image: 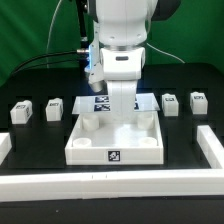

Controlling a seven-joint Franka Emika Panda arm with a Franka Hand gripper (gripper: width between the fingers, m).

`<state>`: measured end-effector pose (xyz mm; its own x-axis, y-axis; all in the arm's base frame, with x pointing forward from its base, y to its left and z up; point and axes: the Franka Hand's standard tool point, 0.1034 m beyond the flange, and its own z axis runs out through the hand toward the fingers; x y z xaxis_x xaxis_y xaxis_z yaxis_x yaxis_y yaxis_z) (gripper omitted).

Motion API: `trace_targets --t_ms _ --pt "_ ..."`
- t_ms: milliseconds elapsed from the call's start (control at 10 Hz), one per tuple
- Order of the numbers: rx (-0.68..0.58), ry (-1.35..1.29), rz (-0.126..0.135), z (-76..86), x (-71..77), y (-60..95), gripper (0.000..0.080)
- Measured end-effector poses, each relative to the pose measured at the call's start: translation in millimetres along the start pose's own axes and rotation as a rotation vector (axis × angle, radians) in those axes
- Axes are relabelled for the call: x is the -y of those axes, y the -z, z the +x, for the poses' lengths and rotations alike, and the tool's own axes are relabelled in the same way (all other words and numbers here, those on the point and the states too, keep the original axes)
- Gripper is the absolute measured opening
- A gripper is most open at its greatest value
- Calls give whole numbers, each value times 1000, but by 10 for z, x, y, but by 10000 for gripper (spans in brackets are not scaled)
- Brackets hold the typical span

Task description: Assemble one leg

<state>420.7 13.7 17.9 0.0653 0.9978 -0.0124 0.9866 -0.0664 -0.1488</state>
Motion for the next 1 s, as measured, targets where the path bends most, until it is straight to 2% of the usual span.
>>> trace_targets --t_ms 500,1000 --pt "0 0 0 4 -3 1 64" --pt "-17 31 -39 275 -326 51 64"
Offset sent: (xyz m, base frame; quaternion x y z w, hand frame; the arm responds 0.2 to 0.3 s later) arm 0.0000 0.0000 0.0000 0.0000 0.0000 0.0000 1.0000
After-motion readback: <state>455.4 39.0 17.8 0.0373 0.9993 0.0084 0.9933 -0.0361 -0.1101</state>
